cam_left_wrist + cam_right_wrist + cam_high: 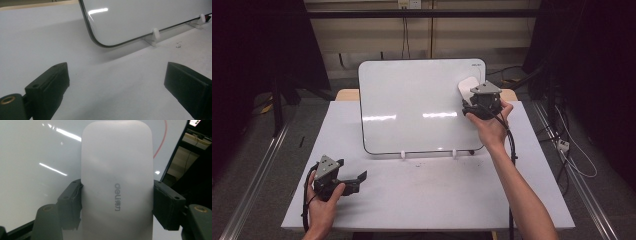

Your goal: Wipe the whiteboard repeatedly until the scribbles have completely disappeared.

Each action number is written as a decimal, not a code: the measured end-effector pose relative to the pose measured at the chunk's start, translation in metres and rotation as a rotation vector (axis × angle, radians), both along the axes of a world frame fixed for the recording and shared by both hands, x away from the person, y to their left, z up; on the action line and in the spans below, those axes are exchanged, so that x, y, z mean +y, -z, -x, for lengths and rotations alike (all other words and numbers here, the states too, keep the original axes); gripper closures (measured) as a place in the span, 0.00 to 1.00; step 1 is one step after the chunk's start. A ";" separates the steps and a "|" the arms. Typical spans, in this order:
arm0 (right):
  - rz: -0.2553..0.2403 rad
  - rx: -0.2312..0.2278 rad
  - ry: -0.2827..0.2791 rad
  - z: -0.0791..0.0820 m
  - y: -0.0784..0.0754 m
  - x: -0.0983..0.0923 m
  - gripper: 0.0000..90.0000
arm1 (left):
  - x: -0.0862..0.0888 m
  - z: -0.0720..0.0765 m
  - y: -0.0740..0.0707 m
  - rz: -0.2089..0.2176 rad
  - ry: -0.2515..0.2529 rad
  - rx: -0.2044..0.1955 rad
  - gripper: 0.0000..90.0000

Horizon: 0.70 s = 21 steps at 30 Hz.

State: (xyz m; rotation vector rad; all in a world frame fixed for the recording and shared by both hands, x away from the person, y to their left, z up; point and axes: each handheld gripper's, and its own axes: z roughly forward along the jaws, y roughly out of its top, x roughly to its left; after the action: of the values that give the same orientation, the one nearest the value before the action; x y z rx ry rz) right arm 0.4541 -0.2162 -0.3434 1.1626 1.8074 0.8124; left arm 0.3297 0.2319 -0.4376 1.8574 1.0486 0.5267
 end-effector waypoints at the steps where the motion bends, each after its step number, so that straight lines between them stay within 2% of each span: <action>1: 0.004 0.001 -0.006 0.002 0.002 0.001 0.35 | 0.000 0.000 0.000 -0.003 0.000 0.001 0.07; 5: 0.008 -0.009 -0.017 0.007 0.007 0.004 0.35 | -0.001 -0.001 0.000 -0.004 0.001 0.003 0.07; 9: 0.005 -0.008 -0.011 0.006 0.006 0.005 0.35 | -0.001 -0.001 0.000 -0.005 0.003 0.004 0.07; 21: -0.073 -0.031 0.027 -0.012 -0.010 -0.001 0.35 | 0.002 -0.001 0.000 -0.002 -0.002 0.006 0.07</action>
State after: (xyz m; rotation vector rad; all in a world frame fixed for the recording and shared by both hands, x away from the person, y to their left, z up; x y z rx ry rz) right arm 0.4662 -0.2169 -0.3336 1.2118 1.7460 0.8823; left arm 0.3308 0.2335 -0.4379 1.8610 1.0543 0.5230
